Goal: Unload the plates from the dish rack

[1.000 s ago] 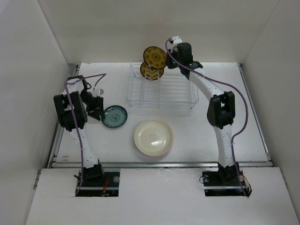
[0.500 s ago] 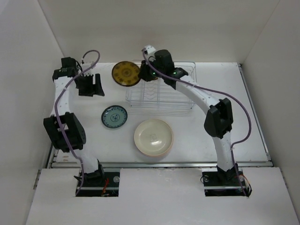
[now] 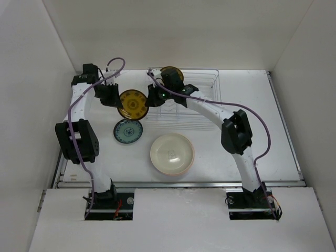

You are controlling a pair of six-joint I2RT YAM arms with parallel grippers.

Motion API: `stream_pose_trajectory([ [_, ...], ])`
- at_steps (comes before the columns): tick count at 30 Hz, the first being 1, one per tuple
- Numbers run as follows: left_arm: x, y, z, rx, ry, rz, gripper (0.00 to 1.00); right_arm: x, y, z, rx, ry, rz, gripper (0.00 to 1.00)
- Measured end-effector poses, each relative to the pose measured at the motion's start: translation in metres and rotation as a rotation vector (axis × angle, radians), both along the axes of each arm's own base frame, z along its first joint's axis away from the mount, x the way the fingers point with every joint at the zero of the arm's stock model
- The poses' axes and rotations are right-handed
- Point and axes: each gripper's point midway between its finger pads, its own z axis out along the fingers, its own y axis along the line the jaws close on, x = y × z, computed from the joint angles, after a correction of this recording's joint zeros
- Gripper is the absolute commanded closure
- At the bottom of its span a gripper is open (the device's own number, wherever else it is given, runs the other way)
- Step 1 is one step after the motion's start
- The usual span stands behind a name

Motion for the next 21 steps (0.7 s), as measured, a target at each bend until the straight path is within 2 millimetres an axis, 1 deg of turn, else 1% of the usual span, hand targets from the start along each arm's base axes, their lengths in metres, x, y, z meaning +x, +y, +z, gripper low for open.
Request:
stream_pose_trajectory([
  [1,-0.004,-0.001,-0.005,-0.002,0.026,-0.021,1.0,0.003,-0.002,0.0,0.002,0.005,-0.012,1.0],
  [3,-0.018,-0.008,-0.008,-0.038,0.081,-0.049,1.0,0.01,-0.008,0.0,0.004,0.009,-0.032,1.0],
  [7,-0.024,-0.01,-0.003,-0.042,0.092,-0.073,1.0,0.007,-0.007,0.001,0.021,0.028,-0.012,1.0],
  [8,-0.025,-0.009,-0.001,-0.047,0.094,-0.076,1.0,0.005,-0.006,0.002,0.027,0.03,-0.005,0.94],
  [9,-0.027,-0.009,0.001,-0.054,0.1,-0.078,1.0,0.004,-0.005,0.003,0.034,0.032,0.002,0.84],
  [11,-0.032,-0.007,0.006,-0.075,0.111,-0.076,1.0,0.002,-0.004,0.005,0.045,0.036,0.019,0.58],
  [12,-0.034,-0.007,0.01,-0.09,0.117,-0.074,1.0,0.0,-0.002,0.005,0.049,0.041,0.028,0.4],
  [14,-0.035,-0.005,0.021,-0.13,0.109,-0.074,1.0,-0.007,0.001,0.006,0.057,0.044,0.057,0.26],
  [15,-0.035,-0.001,0.028,-0.143,0.099,-0.071,1.0,-0.011,0.004,0.007,0.059,0.045,0.072,0.2],
  [18,-0.037,0.014,0.042,-0.184,0.083,-0.051,1.0,-0.019,0.009,0.01,0.071,0.049,0.108,0.19],
  [20,-0.041,0.028,0.043,-0.199,0.096,-0.021,1.0,-0.02,0.011,0.017,0.084,0.045,0.122,0.13],
  [21,-0.042,0.036,0.04,-0.2,0.108,0.0,1.0,-0.017,0.01,0.021,0.089,0.037,0.115,0.13],
])
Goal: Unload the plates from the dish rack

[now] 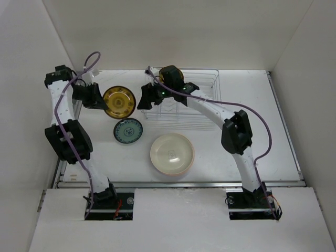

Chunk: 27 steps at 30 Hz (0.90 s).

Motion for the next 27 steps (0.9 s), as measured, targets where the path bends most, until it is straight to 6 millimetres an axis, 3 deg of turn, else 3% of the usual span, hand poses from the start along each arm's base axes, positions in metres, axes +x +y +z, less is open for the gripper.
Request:
stream_pose_trajectory([
  [4,-0.006,0.027,-0.031,0.032,0.116,0.038,1.0,0.033,-0.019,0.019,0.007,-0.054,-0.093,0.11],
  [10,-0.006,0.029,-0.102,0.028,0.322,-0.017,0.98,0.11,-0.093,0.035,-0.019,-0.111,-0.337,0.11],
  [14,-0.01,0.021,-0.134,0.05,0.413,-0.071,0.83,0.153,-0.15,0.034,-0.076,-0.133,-0.531,0.11],
  [17,-0.014,0.014,-0.138,0.081,0.439,-0.103,0.68,0.174,-0.177,0.041,-0.097,-0.168,-0.641,0.1],
  [20,-0.017,0.011,-0.139,0.097,0.452,-0.116,0.59,0.193,-0.187,0.05,-0.092,-0.218,-0.715,0.1],
  [23,-0.018,0.012,-0.14,0.11,0.462,-0.116,0.57,0.216,-0.19,0.05,-0.076,-0.26,-0.762,0.11],
  [27,-0.02,0.015,-0.146,0.127,0.482,-0.119,0.57,0.241,-0.188,0.014,-0.082,-0.262,-0.779,0.18],
])
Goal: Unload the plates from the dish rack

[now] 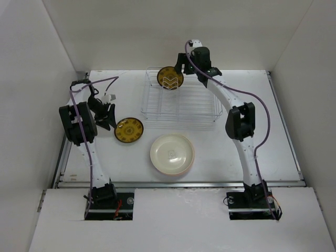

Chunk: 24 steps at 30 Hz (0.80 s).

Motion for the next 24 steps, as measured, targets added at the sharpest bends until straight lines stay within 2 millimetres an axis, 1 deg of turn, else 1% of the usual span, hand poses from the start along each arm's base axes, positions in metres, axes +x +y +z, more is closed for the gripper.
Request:
stream_pose_trajectory([
  [3,-0.002,0.003,-0.004,0.019,0.014,-0.006,0.56,0.009,-0.001,-0.044,-0.021,0.051,-0.008,0.21],
  [5,-0.002,0.005,-0.005,0.031,0.017,-0.008,0.56,0.012,-0.004,-0.07,-0.036,0.086,-0.015,0.27],
  [6,-0.003,0.006,-0.005,0.034,0.019,-0.009,0.56,0.013,-0.004,-0.079,-0.042,0.098,-0.017,0.3],
  [8,-0.003,0.006,-0.006,0.039,0.021,-0.009,0.56,0.014,-0.005,-0.091,-0.048,0.112,-0.019,0.37],
  [9,-0.003,0.007,-0.006,0.04,0.022,-0.009,0.56,0.015,-0.005,-0.092,-0.044,0.112,-0.016,0.43],
  [10,-0.004,0.007,-0.006,0.042,0.023,-0.01,0.56,0.015,-0.005,-0.091,-0.039,0.108,-0.01,0.46],
  [14,-0.004,0.009,-0.006,0.052,0.026,-0.012,0.56,0.021,0.0,-0.08,-0.013,0.059,0.008,0.47],
  [15,-0.004,0.009,-0.006,0.053,0.027,-0.012,0.56,0.022,0.001,-0.077,-0.007,0.05,0.014,0.5],
  [18,-0.004,0.009,-0.007,0.056,0.027,-0.014,0.56,0.024,0.002,-0.073,0.005,0.03,0.034,0.64],
  [19,-0.004,0.009,-0.007,0.057,0.027,-0.013,0.56,0.024,0.002,-0.073,0.008,0.027,0.037,0.72],
  [21,-0.004,0.01,-0.006,0.059,0.028,-0.011,0.56,0.026,0.001,-0.074,0.009,0.022,0.043,0.77],
  [22,-0.004,0.01,-0.006,0.059,0.028,-0.01,0.56,0.026,-0.001,-0.077,0.007,0.025,0.046,0.77],
  [23,-0.004,0.01,-0.006,0.06,0.026,-0.01,0.56,0.027,-0.002,-0.078,0.008,0.028,0.051,0.83],
  [24,-0.003,0.01,-0.005,0.061,0.023,-0.009,0.56,0.027,-0.002,-0.079,0.007,0.029,0.058,0.83],
])
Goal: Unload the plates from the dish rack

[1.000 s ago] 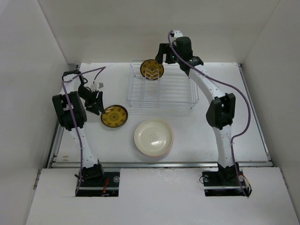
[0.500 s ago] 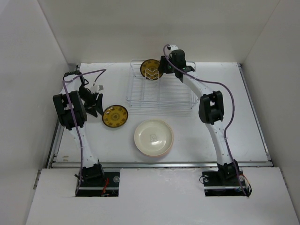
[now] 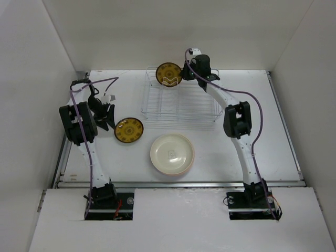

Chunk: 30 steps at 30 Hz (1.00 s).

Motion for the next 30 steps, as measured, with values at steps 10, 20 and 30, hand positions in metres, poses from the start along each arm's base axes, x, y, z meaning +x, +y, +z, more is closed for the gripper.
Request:
stream_pose_trajectory([
  [10,0.002,0.0,-0.002,0.001,0.007,0.008,0.56,-0.002,0.0,-0.001,-0.004,-0.007,0.049,1.0],
  [20,0.004,0.0,-0.001,0.002,-0.001,0.009,0.56,-0.012,-0.011,0.049,-0.024,-0.078,0.046,1.0],
  [30,0.022,-0.003,0.018,-0.017,-0.078,0.034,0.56,-0.027,-0.016,0.115,-0.007,-0.166,0.059,1.0],
])
